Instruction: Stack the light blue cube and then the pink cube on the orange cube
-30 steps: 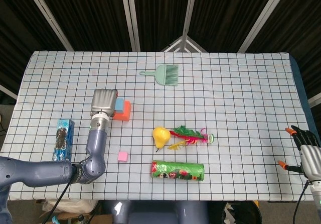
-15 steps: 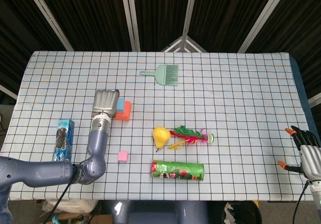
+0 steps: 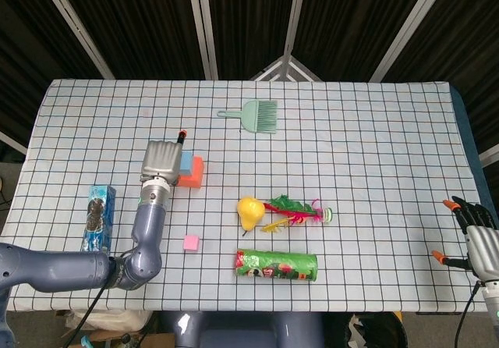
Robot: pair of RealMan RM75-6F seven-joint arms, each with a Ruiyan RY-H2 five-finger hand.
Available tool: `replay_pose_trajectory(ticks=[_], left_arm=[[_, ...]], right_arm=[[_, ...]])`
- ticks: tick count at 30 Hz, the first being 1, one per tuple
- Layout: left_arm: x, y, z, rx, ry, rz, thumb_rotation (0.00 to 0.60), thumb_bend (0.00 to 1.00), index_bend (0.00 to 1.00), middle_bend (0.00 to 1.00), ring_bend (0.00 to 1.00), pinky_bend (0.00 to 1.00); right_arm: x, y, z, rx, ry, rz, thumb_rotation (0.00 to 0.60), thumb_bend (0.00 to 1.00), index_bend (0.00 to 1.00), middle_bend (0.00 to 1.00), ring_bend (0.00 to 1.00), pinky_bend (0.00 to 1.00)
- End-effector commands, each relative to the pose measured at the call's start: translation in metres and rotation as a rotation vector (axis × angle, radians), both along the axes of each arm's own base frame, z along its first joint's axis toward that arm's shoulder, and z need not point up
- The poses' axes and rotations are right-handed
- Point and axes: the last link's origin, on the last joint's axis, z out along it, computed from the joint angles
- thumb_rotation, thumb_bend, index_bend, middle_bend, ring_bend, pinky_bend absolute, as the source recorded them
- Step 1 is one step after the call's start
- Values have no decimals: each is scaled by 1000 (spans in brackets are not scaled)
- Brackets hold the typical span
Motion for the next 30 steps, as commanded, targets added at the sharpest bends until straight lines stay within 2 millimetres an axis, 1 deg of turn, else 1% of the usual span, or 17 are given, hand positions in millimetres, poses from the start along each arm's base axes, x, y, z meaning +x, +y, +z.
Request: replay_pose_trajectory(ticks=[1, 4, 5, 7, 9, 11, 14, 16, 18, 22, 25, 28, 30], left_arm=[[9, -11, 25, 46, -4, -45, 600, 296, 96, 884, 734, 840], [14, -29, 52, 80, -9, -95, 600, 296, 116, 883, 734, 840], [13, -34, 58, 88, -7, -104, 600, 296, 118, 883, 734, 840], [9, -50, 79, 120, -8, -117, 600, 296, 118, 882, 734, 840], [0, -64, 99, 158, -30, -106, 600, 296, 123, 882, 734, 840], [-11, -75, 115, 182, -57, -86, 600, 293, 137, 882, 734, 840], [-34, -90, 125, 180, -51, -67, 600, 290, 166, 882, 734, 840], [-48, -98, 123, 153, -50, -59, 600, 290, 189, 882, 734, 840], [-64, -105, 114, 100, -55, -40, 600, 290, 204, 881, 734, 840], [-95, -110, 85, -28, 1, -5, 600, 289, 209, 882, 734, 840], [-105, -111, 58, -116, 11, -1, 600, 289, 216, 883, 734, 840], [-107, -110, 36, -179, 11, -12, 600, 290, 226, 884, 735, 841], [-106, -109, 27, -198, 15, -22, 600, 290, 232, 885, 736, 842]], right_arm=[[0, 0, 0, 2, 0, 0, 600, 151, 143, 91, 100, 51], [1, 1, 1, -4, -4, 3, 600, 151, 143, 91, 100, 51], [2, 1, 2, -5, -5, 3, 600, 151, 143, 91, 100, 51], [2, 2, 3, -11, -12, 1, 600, 151, 143, 91, 100, 51], [2, 3, 5, -16, -18, 0, 600, 151, 143, 91, 100, 51], [2, 4, 7, -21, -22, 3, 600, 151, 143, 91, 100, 51], [3, 5, 8, -24, -28, 7, 600, 152, 143, 91, 100, 51], [3, 5, 8, -23, -30, 6, 600, 152, 143, 91, 101, 51], [3, 5, 9, -21, -31, 4, 600, 151, 143, 91, 100, 51], [3, 6, 10, -23, -34, 3, 600, 151, 143, 91, 100, 51], [2, 6, 11, -26, -33, -1, 600, 151, 143, 91, 100, 51], [2, 6, 11, -26, -34, -4, 600, 151, 143, 91, 100, 51], [1, 6, 11, -24, -33, -5, 600, 151, 143, 91, 100, 51]])
